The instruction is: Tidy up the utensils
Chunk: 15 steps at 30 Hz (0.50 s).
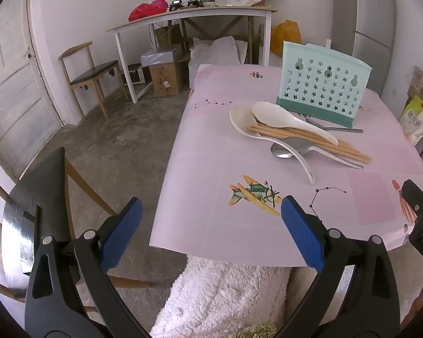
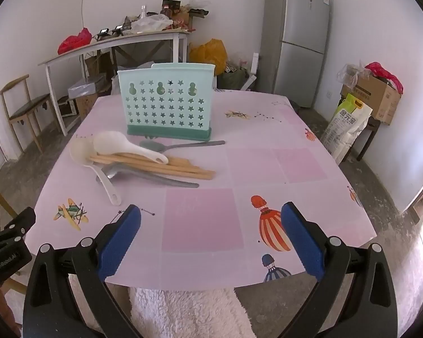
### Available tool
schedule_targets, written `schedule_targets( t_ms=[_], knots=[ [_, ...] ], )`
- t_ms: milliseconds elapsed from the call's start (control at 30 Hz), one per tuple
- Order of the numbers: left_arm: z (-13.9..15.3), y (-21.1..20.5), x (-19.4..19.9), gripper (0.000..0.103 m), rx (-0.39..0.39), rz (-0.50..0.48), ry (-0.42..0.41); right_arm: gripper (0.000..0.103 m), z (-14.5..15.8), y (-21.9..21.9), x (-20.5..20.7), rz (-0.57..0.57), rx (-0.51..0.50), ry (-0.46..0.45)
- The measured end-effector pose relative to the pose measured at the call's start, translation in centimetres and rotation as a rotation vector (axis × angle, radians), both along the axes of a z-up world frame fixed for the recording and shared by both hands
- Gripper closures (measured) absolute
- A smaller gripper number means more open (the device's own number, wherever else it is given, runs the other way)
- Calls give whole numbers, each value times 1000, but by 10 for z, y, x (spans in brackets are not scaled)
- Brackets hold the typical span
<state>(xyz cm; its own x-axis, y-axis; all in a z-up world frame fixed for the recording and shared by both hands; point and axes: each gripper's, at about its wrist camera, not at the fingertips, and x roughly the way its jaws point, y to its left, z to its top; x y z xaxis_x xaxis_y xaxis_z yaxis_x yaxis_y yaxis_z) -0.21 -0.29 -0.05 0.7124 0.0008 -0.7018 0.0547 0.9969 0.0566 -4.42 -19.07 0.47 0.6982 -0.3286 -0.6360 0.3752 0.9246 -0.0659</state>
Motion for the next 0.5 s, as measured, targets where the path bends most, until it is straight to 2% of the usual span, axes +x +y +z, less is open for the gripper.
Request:
schedule_targets(
  t_ms=[500],
  knots=[
    [-2, 3, 2, 8, 2, -1, 5, 6, 0, -1, 1, 0, 0, -1]
  ],
)
